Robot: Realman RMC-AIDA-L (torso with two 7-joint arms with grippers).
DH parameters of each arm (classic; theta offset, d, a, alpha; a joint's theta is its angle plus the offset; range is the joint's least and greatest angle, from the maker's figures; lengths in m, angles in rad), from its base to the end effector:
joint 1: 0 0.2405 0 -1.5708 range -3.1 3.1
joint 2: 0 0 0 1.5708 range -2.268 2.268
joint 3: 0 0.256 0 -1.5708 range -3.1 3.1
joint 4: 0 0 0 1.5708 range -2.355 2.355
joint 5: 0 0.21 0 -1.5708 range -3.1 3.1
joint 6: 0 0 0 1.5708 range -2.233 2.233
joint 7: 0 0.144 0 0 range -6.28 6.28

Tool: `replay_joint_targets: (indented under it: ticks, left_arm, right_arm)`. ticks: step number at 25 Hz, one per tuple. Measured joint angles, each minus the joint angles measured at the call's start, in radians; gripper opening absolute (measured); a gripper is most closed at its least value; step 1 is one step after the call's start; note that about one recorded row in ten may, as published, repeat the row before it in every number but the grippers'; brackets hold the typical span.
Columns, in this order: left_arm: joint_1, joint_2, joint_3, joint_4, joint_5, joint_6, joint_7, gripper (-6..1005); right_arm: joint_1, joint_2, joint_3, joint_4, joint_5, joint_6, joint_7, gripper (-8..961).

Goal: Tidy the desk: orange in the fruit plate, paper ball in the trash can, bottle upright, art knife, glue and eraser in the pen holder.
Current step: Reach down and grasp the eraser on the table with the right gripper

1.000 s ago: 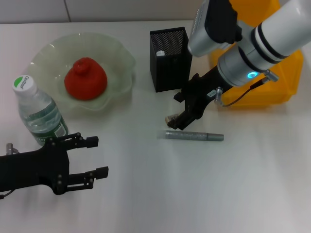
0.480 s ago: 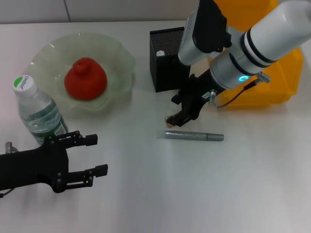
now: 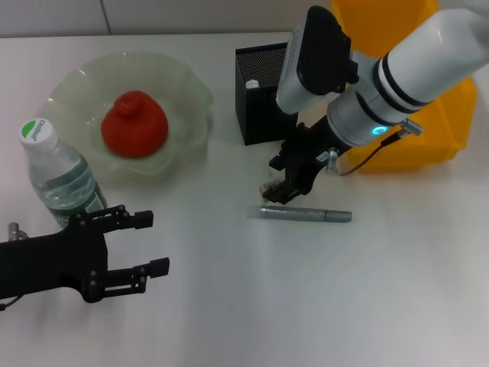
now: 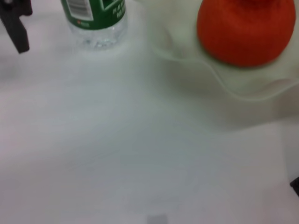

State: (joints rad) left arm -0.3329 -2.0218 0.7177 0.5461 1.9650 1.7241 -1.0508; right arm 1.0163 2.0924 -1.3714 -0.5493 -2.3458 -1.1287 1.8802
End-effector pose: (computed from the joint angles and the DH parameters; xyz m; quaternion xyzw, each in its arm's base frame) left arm -0.3155 0.2493 0.0033 -0.9467 -0.1587 -0.2580 0.1097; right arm 0.1546 0.4041 -0.0942 -0.9840 0.0803 -0.1411 0.0735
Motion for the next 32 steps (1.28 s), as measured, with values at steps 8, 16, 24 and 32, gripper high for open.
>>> replay_joint_targets:
  ticks: [8, 16, 24, 32]
  left_arm:
    - [0.0, -0.002, 0.0, 0.001, 0.0, 0.0, 0.0, 770]
    - [-0.002, -0.004, 0.0, 0.004, 0.0, 0.0, 0.0, 770]
    - [-0.003, -0.005, 0.0, 0.005, 0.0, 0.001, 0.0, 770]
    - [-0.007, -0.003, 0.0, 0.005, 0.0, 0.002, -0.001, 770]
  right_arm:
    - [0.0, 0.0, -0.074, 0.005, 0.042, 0.026, 0.001, 566]
    - [0.0, 0.0, -0.087, 0.007, 0.047, 0.038, 0.004, 536]
    - [0.007, 0.0, -0.134, 0.031, 0.081, 0.073, 0.005, 432]
    - [0.01, 0.0, -0.135, 0.03, 0.083, 0.073, 0.006, 373]
